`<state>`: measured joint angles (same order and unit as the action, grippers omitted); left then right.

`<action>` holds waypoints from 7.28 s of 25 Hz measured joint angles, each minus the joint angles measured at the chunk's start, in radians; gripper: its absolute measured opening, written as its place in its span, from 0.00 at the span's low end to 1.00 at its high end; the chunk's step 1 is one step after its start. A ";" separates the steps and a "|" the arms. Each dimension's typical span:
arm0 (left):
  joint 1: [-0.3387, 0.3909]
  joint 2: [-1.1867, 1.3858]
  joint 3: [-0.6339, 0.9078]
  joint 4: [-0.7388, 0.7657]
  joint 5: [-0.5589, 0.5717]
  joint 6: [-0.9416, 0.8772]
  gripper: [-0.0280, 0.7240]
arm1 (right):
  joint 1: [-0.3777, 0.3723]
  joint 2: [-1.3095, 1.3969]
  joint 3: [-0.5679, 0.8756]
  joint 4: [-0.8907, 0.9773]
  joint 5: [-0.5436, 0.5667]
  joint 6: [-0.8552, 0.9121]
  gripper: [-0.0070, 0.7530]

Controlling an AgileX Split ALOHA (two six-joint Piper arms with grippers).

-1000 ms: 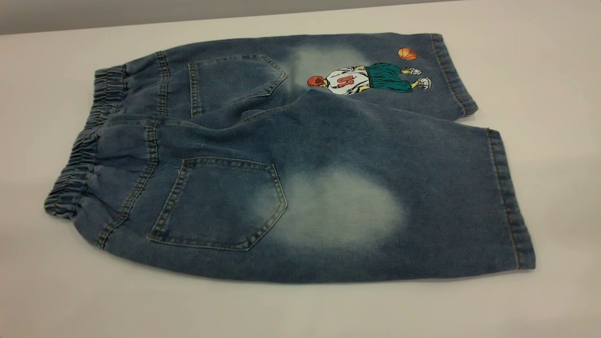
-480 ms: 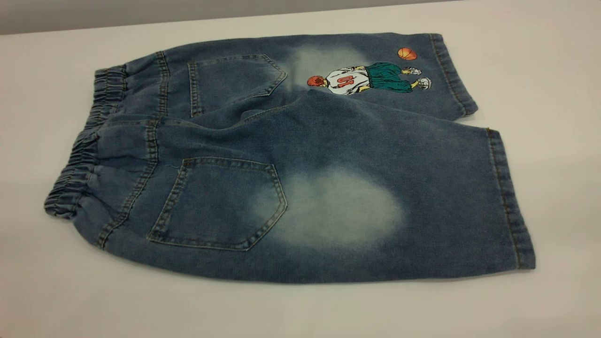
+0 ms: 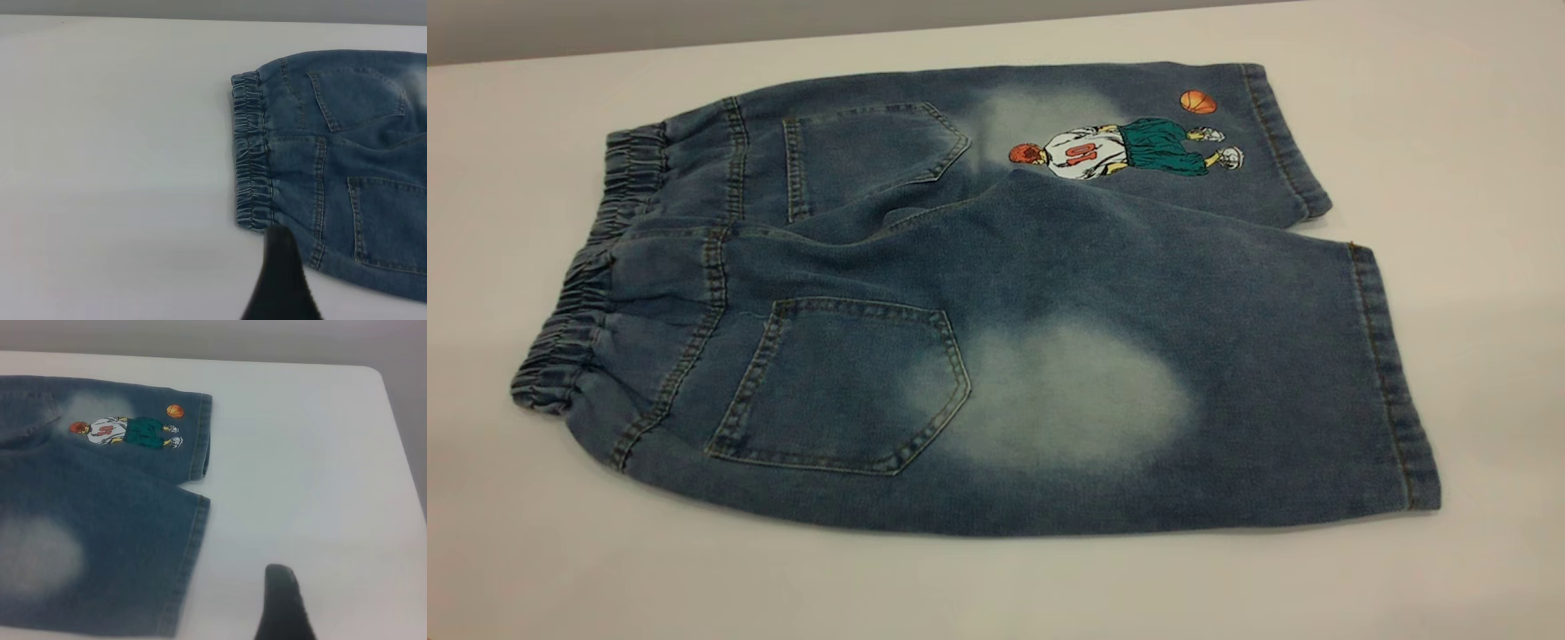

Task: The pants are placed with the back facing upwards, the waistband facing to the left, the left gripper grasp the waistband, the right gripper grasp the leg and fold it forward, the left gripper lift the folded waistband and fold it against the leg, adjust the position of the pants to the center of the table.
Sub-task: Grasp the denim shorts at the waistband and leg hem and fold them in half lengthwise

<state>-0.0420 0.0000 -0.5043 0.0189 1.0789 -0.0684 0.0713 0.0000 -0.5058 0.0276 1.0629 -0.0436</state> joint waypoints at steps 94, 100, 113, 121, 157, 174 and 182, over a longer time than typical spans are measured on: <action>0.000 1.185 -0.117 -0.150 -0.862 -0.072 0.66 | -0.233 2.017 0.073 1.407 -0.217 -1.268 0.53; 0.000 1.185 -0.117 -0.150 -0.861 -0.073 0.66 | -0.233 2.020 0.103 1.417 -0.259 -1.274 0.53; 0.000 1.185 -0.117 -0.150 -0.860 -0.074 0.66 | -0.231 2.168 0.098 1.530 -0.235 -1.456 0.53; 0.000 1.185 -0.117 -0.150 -0.860 -0.074 0.66 | -0.231 2.188 0.082 1.626 -0.231 -1.527 0.53; 0.000 1.185 -0.117 -0.150 -0.852 -0.074 0.66 | -0.231 2.188 -0.001 1.666 -0.219 -1.527 0.52; 0.000 1.185 -0.117 -0.150 -0.840 -0.074 0.66 | -0.231 2.188 -0.001 1.710 0.079 -1.526 0.52; 0.000 1.185 -0.117 -0.150 -0.839 -0.074 0.66 | -0.231 2.180 0.000 1.678 -0.244 -1.526 0.52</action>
<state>-0.0420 1.1846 -0.6210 -0.1314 0.2403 -0.1423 -0.1602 2.1799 -0.5061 1.7053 0.8192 -1.5697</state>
